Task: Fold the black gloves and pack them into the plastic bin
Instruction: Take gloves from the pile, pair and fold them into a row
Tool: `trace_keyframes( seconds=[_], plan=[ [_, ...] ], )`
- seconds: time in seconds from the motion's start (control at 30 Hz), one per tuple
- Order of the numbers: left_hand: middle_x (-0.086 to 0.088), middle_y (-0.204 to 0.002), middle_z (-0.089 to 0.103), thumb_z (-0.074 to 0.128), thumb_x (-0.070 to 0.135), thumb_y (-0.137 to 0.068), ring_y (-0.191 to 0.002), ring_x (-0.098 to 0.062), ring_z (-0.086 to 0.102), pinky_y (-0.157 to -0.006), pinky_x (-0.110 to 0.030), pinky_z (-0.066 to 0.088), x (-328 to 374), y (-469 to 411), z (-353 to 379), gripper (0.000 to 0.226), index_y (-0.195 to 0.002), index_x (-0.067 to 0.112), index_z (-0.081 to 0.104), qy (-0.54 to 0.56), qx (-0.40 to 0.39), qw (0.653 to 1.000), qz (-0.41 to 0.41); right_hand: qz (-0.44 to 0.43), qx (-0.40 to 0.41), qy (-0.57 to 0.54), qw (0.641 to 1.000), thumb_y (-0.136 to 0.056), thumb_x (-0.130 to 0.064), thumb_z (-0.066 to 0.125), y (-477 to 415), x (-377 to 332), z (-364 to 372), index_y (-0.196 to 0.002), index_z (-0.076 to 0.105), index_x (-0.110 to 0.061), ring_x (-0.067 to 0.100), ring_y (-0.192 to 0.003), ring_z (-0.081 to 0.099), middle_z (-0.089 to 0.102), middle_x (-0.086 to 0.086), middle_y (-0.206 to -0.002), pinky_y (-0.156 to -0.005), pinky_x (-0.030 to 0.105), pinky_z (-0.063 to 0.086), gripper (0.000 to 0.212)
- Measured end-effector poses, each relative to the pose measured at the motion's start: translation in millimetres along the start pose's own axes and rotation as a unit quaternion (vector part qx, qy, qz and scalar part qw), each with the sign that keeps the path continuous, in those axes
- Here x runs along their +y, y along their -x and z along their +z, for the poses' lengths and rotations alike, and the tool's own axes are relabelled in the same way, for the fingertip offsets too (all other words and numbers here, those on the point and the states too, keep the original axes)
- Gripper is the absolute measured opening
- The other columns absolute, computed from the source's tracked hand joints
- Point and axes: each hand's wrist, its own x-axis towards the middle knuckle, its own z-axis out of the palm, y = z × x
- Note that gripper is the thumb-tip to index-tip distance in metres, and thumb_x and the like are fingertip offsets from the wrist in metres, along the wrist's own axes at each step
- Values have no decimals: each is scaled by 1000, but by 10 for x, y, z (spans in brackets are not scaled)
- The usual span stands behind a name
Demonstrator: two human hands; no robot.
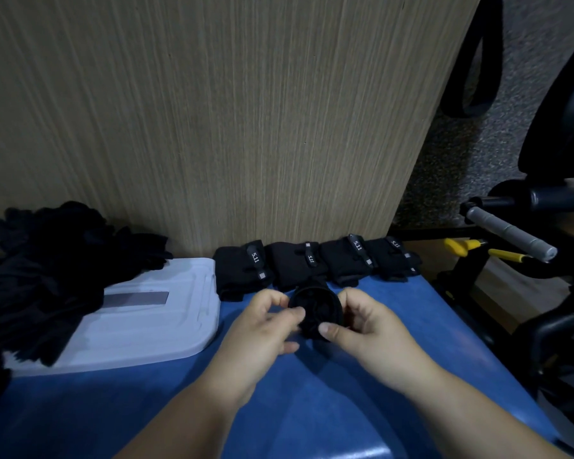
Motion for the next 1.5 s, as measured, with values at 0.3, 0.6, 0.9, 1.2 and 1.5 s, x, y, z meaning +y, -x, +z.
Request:
trace_keyframes(
  seconds=[0.3,0.6,0.9,1.2,1.5],
  plan=[
    [-10,-84,70,48,83,-57,-77,-17,62,-70,-29,47,42,-18,-81,79,-89,14,70,42,-82,991,-96,-165,-47,177,969,-74,-2,58,42,-114,-83,-81,59,-31,4,-78,54,51,-19,-84,-73,10,39,29],
    [-7,-83,74,58,19,-92,-85,-24,69,-84,-41,55,53,-25,-8,15,-95,7,67,86,9,992,-87,-193,52,214,956,-70,-5,58,35,-77,-32,-89,59,-36,5,-76,51,47,-14,-85,-67,10,39,36],
    [-7,-94,75,47,16,-99,-86,-18,72,-81,-39,55,97,46,77,19,-103,11,64,184,11,982,-38,-78,153,124,977,-79,-2,63,5,-24,79,-77,48,-26,11,-62,45,52,-4,-65,-59,26,40,28],
    [-4,-105,73,41,11,-101,-102,-22,68,-90,-45,53,87,-1,29,26,-120,17,58,240,27,970,-35,-8,99,76,992,-80,7,57,35,-135,77,-75,46,-34,24,-58,57,59,-10,-70,-63,46,50,43],
    [-10,-110,71,40,7,-101,-105,-28,67,-87,-45,54,68,3,63,28,-123,14,56,324,17,945,-31,48,88,196,975,-83,-4,46,19,-54,27,-89,35,-34,28,-63,57,63,10,-72,-64,42,46,33]
  ],
)
